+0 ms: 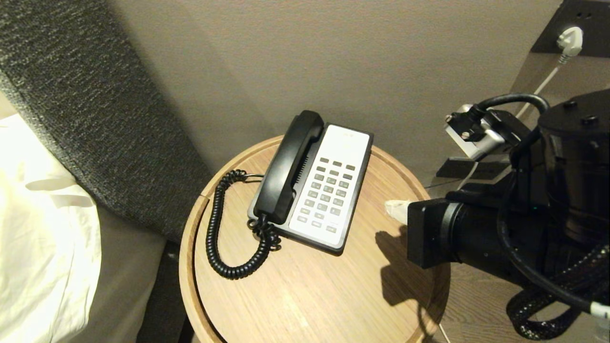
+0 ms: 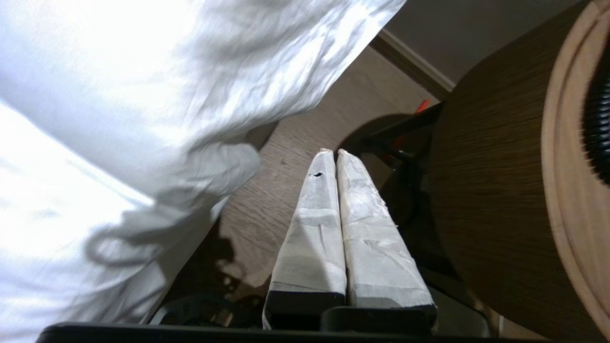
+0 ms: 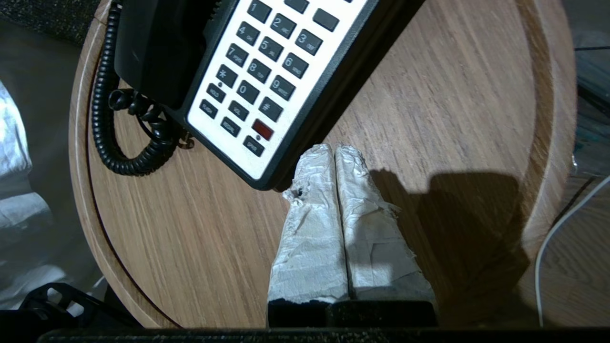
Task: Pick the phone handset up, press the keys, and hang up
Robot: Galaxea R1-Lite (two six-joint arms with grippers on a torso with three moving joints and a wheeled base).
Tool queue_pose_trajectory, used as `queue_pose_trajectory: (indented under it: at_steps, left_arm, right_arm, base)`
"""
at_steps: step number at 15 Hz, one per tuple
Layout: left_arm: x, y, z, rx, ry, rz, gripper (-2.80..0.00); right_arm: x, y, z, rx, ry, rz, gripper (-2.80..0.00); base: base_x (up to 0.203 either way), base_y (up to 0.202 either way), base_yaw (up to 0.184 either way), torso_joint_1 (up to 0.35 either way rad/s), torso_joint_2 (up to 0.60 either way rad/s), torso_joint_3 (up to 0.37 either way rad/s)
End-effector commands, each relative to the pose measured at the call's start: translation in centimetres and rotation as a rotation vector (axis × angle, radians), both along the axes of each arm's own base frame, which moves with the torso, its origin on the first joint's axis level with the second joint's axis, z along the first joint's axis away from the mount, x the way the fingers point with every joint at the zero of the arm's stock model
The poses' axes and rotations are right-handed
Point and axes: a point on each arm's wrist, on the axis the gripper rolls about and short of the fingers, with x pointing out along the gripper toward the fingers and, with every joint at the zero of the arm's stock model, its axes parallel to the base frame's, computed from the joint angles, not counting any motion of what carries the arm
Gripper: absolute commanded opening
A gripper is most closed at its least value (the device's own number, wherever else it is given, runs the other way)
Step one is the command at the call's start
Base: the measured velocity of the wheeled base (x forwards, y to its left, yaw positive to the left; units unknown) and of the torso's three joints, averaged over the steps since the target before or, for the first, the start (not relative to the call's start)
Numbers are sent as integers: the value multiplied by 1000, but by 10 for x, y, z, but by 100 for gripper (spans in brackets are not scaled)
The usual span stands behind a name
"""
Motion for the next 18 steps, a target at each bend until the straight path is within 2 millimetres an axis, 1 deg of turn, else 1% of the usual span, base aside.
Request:
queue_pose_trajectory:
  at_steps: [1, 3, 5, 6, 7, 8, 9, 10, 11, 13, 15, 17, 18]
  left_arm:
    - [-8, -3, -12, 8, -4, 25, -280]
    - [-8, -4, -33, 53, 4, -53, -280]
    - [-5, -4, -65, 191, -50, -156, -280]
    - [-1, -5, -70, 301, -137, -204, -280]
    - [5, -5, -76, 366, -191, -222, -280]
    - [9, -5, -75, 398, -265, -223, -280]
    - [11, -5, -77, 430, -301, -226, -280]
    - [12, -6, -78, 478, -300, -243, -280]
    - [13, -6, -81, 480, -291, -252, -280]
    - [13, -6, -81, 486, -285, -253, -280]
    - [13, -6, -82, 487, -281, -254, -280]
    - [13, -6, -82, 491, -284, -256, -280]
    - [13, -6, -82, 485, -289, -255, -280]
  right_arm:
    - [-3, -4, -1, 1, -1, -2, -280]
    - [-5, -7, 2, 9, -5, -2, -280]
    - [-8, -14, 5, 20, -13, -4, -280]
    - [-11, -17, 5, 20, -16, -9, -280]
    - [-13, -22, 5, 24, -20, -12, -280]
    - [-16, -26, 5, 27, -22, -13, -280]
    - [-18, -30, 0, 18, -16, -15, -280]
    - [-21, -35, -5, 7, -13, -24, -280]
    - [-26, -43, -8, 4, -18, -38, -280]
    - [-37, -64, -14, -8, -40, -93, -280]
    - [-48, -85, -19, -50, -96, -228, -280]
    - [-61, -108, -19, -81, -108, -267, -280]
    - [-70, -123, -20, -92, -107, -273, -280]
  base:
    - [0, 0, 0, 0, 0, 0]
    - [0, 0, 0, 0, 0, 0]
    - [0, 0, 0, 0, 0, 0]
    - [0, 0, 0, 0, 0, 0]
    - [0, 0, 0, 0, 0, 0]
    - [0, 0, 0, 0, 0, 0]
    - [0, 0, 0, 0, 0, 0]
    - [0, 0, 0, 0, 0, 0]
    - [0, 0, 0, 0, 0, 0]
    - [0, 0, 0, 0, 0, 0]
    - [0, 0, 0, 0, 0, 0]
    - [0, 0, 0, 0, 0, 0]
    - [0, 0, 0, 0, 0, 0]
